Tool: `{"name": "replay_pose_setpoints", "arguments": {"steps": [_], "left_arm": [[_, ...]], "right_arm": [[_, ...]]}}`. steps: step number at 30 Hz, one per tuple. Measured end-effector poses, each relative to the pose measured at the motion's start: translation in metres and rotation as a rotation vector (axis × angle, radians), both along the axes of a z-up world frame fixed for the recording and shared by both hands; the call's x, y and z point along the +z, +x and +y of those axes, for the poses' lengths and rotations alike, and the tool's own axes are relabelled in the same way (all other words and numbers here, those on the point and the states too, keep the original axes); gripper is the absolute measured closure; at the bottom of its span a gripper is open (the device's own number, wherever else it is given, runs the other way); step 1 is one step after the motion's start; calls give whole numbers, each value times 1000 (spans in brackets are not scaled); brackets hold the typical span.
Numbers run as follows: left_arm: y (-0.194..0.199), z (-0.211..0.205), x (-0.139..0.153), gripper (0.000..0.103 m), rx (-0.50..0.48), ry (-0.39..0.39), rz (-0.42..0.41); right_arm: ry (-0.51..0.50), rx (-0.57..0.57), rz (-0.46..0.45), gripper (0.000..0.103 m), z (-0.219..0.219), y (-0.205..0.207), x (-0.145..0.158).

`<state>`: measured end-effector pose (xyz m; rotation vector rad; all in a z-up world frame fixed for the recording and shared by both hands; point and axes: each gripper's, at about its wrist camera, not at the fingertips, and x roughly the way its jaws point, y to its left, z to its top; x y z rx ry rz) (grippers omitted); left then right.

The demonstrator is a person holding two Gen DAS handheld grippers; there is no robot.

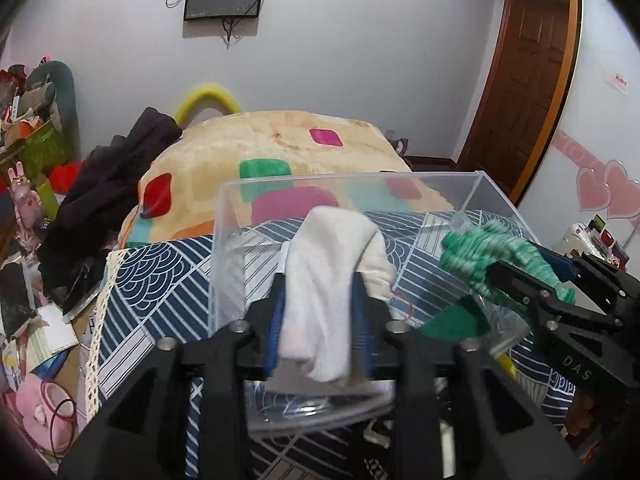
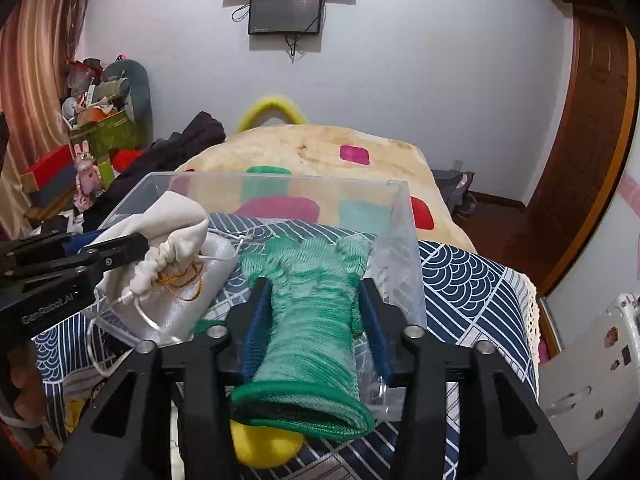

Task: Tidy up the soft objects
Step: 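Carry the sock into the clear box with the left gripper while the right places the glove inside, then grasp the floral cloth with the left gripper while the right gripper grasps the black cap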

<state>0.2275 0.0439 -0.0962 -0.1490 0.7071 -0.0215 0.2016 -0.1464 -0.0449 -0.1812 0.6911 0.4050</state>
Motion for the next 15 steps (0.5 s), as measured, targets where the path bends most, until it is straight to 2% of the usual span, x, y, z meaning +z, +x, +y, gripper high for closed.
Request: {"name": "replay_pose_setpoints", "arguments": {"steps": [1,2,8,11,12,13,15], "left_arm": [[-1,1,1,43,-1,0,0],[-6,1,3,38,2,-3,-3],[-29,-3,18,30,-3,22,-48],[-45,-4,28,20,-4,33,-81],[-49,-4,32,14,-2,36,-94],[-56,-4,36,8,2,41,-108],[-70,-5,43,3,15,62,-143]], "right_arm": [[-6,3,-2,56,1,1,0],[-16,11,-4,55,2,1,1],[-4,17,-57,37,-3,-14,13],[14,19,-91,34,-6,-24,22],[24,20,-99,33,-7,-28,26],[33,22,-106,30,-8,-31,29],[67,31,-117,22,-11,-39,34]]}}
